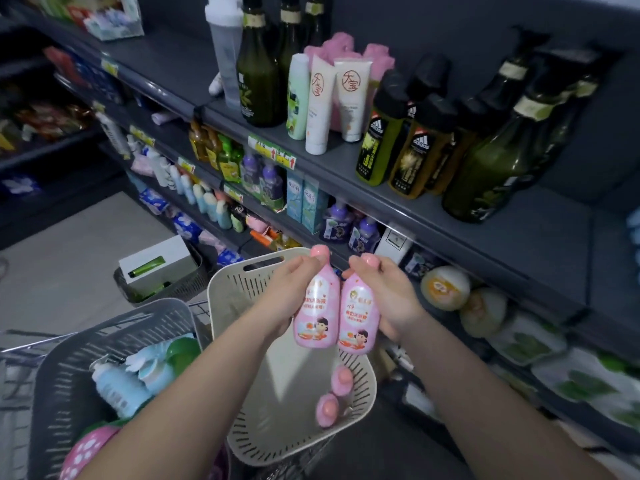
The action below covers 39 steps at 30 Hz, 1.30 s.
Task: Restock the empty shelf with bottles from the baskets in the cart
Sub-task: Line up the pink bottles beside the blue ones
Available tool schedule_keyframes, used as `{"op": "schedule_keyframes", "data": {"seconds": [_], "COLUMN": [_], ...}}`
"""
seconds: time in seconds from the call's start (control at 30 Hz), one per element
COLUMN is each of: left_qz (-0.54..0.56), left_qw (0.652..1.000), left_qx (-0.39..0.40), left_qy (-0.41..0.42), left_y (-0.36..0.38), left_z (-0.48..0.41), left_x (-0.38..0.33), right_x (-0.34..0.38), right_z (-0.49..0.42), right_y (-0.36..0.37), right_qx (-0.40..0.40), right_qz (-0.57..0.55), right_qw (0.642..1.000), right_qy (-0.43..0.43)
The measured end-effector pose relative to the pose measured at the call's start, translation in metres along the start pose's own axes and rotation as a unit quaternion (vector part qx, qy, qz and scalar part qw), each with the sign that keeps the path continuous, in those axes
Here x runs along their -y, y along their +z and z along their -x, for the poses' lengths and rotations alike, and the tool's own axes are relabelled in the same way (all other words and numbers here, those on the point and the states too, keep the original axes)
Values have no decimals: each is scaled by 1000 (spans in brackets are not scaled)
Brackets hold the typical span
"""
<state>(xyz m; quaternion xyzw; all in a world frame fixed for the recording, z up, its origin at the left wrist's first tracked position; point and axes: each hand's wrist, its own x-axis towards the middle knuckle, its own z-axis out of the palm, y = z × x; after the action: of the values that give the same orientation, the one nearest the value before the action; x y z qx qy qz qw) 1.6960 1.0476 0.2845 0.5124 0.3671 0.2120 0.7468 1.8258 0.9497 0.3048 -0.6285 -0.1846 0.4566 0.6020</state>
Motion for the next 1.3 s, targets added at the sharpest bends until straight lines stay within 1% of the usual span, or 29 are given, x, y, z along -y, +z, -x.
{"op": "schedule_keyframes", "data": {"seconds": [0.07,0.13,0.37,0.53,0.7,0.83,1.03,1.3], "left_qz": [-22,-41,-106,-132,-131,-150,-167,-158], "left_qw": [999,998,992,987,985,979,965,945], "left_qx": [23,41,59,77,107,129,193,278], "left_qy": [5,7,24,47,32,54,56,63], "left_y": [11,21,80,149,219,271,342,426], "left_z": [2,3,16,38,65,86,111,122], "left_x": [-5,-7,-5,4,21,30,24,17], "right_x": [6,12,28,30,31,35,49,72], "right_z": [4,11,46,83,128,166,215,258], "right_y": [-10,-23,-80,-142,-209,-259,-324,-396], "right_qx": [4,5,-15,-67,-101,-120,-178,-253], "right_qz": [6,-10,-25,-47,-60,-61,-18,-11], "right_qw": [1000,1000,999,996,992,989,979,961], "right_qy": [-3,-1,-19,-30,-43,-57,-93,-108]}}
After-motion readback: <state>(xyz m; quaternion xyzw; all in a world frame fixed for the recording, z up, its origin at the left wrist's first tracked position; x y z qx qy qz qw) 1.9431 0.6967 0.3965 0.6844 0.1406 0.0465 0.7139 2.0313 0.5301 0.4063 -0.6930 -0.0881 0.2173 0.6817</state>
